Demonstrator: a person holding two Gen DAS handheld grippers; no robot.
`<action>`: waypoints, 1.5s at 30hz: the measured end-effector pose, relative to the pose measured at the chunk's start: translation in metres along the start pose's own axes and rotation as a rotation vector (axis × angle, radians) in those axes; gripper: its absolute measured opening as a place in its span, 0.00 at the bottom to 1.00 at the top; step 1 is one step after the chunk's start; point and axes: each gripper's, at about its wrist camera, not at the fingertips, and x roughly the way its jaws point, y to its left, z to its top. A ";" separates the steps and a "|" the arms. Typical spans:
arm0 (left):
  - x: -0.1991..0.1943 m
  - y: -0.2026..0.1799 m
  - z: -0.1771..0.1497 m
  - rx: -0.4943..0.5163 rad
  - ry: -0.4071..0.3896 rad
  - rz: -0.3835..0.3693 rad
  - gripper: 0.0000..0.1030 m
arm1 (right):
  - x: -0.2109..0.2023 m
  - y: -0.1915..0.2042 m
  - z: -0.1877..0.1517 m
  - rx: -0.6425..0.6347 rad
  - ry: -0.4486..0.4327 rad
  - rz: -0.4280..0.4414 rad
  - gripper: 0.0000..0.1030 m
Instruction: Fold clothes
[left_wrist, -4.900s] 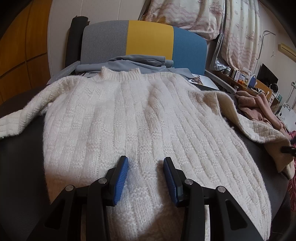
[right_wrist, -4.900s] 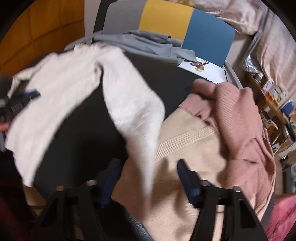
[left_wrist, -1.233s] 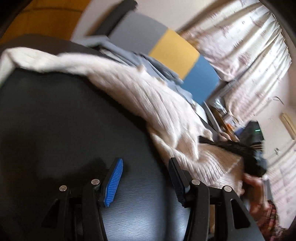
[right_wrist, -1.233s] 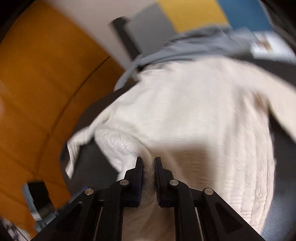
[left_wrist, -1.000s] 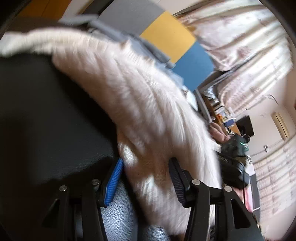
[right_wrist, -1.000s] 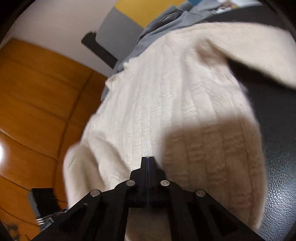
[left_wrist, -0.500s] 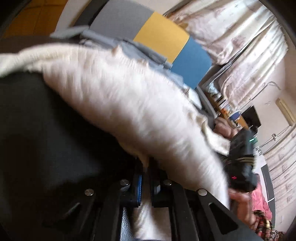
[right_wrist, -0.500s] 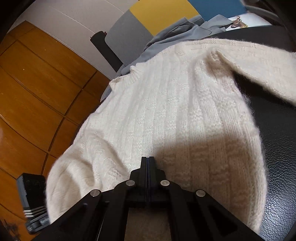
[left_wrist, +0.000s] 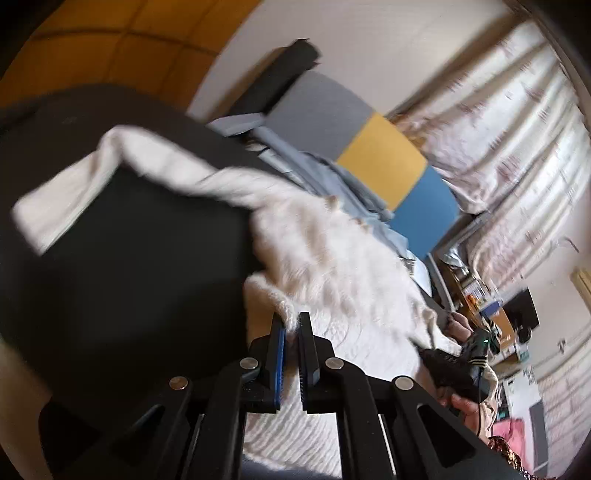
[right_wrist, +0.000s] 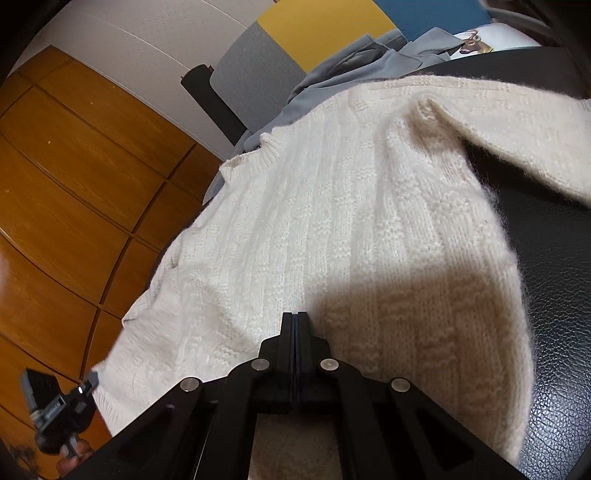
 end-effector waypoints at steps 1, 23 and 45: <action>-0.001 0.006 -0.006 -0.014 0.009 0.007 0.05 | 0.000 0.000 0.000 -0.001 0.000 -0.001 0.00; 0.037 0.019 -0.029 0.040 0.149 0.038 0.27 | -0.038 0.018 0.010 -0.076 0.007 -0.058 0.49; 0.040 0.006 -0.031 0.145 0.129 0.190 0.11 | -0.121 0.010 -0.123 -0.298 0.132 -0.265 0.09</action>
